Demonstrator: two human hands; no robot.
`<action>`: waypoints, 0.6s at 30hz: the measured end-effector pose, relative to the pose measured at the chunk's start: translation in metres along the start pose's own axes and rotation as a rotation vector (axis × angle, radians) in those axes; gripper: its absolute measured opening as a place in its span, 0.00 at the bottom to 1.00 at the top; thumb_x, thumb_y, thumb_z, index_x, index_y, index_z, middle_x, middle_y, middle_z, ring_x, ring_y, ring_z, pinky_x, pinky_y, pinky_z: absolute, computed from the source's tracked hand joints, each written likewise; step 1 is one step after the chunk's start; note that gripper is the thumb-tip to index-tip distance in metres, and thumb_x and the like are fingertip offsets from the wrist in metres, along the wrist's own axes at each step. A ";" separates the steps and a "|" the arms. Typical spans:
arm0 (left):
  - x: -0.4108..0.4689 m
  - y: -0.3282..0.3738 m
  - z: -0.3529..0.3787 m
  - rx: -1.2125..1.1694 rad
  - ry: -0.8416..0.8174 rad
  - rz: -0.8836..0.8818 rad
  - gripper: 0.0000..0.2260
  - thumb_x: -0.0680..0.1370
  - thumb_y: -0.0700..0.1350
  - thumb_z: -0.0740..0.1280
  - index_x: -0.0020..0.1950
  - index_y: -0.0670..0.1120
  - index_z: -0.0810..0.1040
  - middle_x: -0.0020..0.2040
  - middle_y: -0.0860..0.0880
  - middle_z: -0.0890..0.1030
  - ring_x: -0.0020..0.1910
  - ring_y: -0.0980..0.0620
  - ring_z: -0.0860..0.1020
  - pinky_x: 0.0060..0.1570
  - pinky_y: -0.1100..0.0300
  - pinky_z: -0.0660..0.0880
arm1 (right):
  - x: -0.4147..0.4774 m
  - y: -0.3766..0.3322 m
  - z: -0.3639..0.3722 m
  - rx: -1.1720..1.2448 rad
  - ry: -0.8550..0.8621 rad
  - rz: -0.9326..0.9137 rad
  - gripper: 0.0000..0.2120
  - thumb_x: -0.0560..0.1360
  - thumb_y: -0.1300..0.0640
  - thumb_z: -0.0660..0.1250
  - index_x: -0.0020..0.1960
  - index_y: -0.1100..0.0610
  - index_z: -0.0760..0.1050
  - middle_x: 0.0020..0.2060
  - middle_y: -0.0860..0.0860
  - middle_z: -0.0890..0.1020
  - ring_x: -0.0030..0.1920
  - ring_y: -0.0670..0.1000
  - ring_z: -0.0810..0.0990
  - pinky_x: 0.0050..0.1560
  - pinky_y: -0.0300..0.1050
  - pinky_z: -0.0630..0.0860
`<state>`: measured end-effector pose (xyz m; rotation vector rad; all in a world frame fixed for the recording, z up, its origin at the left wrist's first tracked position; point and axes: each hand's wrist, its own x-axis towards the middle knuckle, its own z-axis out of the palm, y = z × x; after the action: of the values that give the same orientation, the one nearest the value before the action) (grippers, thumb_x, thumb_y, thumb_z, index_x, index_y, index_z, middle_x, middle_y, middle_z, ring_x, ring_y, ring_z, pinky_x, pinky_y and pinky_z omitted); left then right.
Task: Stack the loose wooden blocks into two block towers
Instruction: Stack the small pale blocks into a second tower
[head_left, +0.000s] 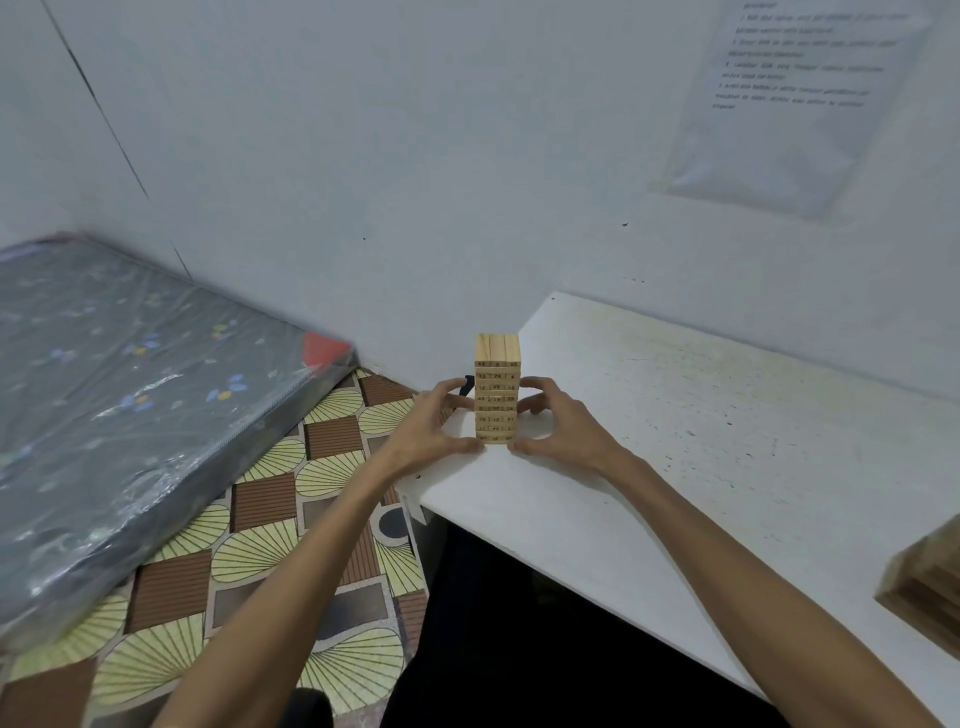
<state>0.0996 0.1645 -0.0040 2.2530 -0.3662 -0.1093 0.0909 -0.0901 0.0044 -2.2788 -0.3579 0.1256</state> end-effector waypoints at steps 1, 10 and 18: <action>0.001 -0.001 0.001 0.003 0.009 0.002 0.44 0.68 0.51 0.82 0.79 0.50 0.63 0.59 0.70 0.75 0.71 0.53 0.70 0.71 0.50 0.65 | 0.000 0.001 0.001 0.009 0.008 0.006 0.43 0.69 0.49 0.81 0.77 0.49 0.62 0.60 0.43 0.83 0.63 0.47 0.77 0.66 0.50 0.72; 0.002 0.000 0.008 -0.060 0.043 -0.036 0.42 0.69 0.47 0.82 0.79 0.48 0.65 0.58 0.65 0.78 0.67 0.60 0.72 0.59 0.75 0.63 | -0.005 0.003 0.009 0.054 0.049 0.028 0.40 0.66 0.39 0.77 0.73 0.36 0.63 0.58 0.34 0.82 0.66 0.46 0.75 0.68 0.60 0.72; 0.002 -0.005 0.011 -0.046 0.072 -0.045 0.41 0.69 0.49 0.83 0.77 0.48 0.67 0.57 0.67 0.79 0.65 0.65 0.72 0.66 0.56 0.65 | -0.009 0.000 0.010 0.057 0.072 0.025 0.36 0.69 0.39 0.77 0.72 0.36 0.64 0.58 0.33 0.81 0.66 0.45 0.75 0.68 0.60 0.73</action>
<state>0.1003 0.1591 -0.0146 2.2141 -0.2722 -0.0592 0.0800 -0.0861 -0.0022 -2.2257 -0.2850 0.0652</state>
